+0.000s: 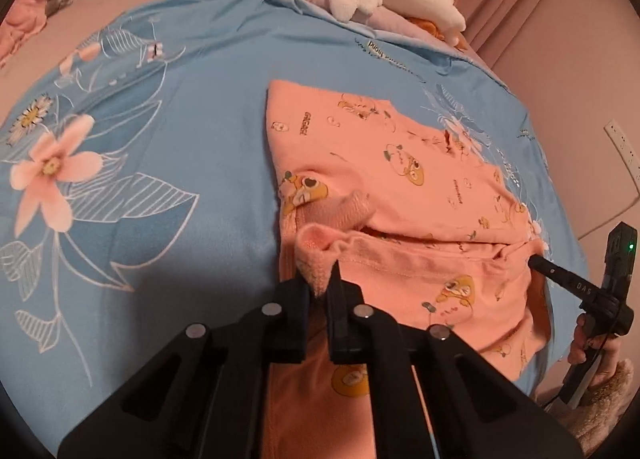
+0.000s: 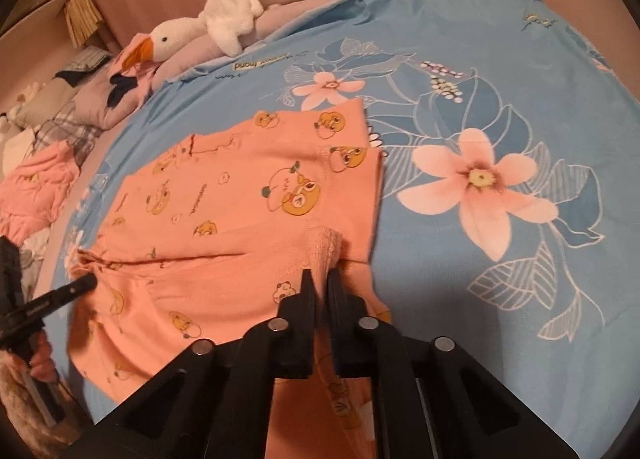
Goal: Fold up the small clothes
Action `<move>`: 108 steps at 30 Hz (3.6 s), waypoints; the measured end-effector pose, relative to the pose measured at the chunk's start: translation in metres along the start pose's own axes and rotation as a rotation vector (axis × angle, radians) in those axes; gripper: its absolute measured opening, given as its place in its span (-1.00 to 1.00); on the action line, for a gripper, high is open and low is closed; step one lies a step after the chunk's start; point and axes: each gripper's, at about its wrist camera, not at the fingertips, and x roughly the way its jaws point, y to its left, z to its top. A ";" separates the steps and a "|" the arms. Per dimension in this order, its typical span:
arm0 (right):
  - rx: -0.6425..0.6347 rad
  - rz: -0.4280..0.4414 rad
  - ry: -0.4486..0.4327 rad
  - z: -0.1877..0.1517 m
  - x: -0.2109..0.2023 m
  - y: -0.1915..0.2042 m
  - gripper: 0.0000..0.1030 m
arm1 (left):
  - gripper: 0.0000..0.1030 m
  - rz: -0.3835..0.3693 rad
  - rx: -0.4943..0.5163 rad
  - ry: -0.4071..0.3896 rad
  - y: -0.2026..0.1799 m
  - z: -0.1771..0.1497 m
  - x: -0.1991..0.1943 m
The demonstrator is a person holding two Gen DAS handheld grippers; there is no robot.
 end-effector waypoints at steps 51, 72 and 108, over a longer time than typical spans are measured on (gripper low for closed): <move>-0.020 0.034 -0.167 0.118 0.000 0.003 -0.91 | -0.93 -0.100 -0.085 -0.136 -0.005 0.141 0.013; 0.049 -0.048 0.009 0.125 0.076 -0.024 -0.91 | -0.90 0.043 -0.097 0.030 0.020 0.151 0.099; 0.024 -0.106 0.016 0.121 0.093 -0.021 -0.91 | -0.80 0.160 -0.023 0.035 0.014 0.145 0.121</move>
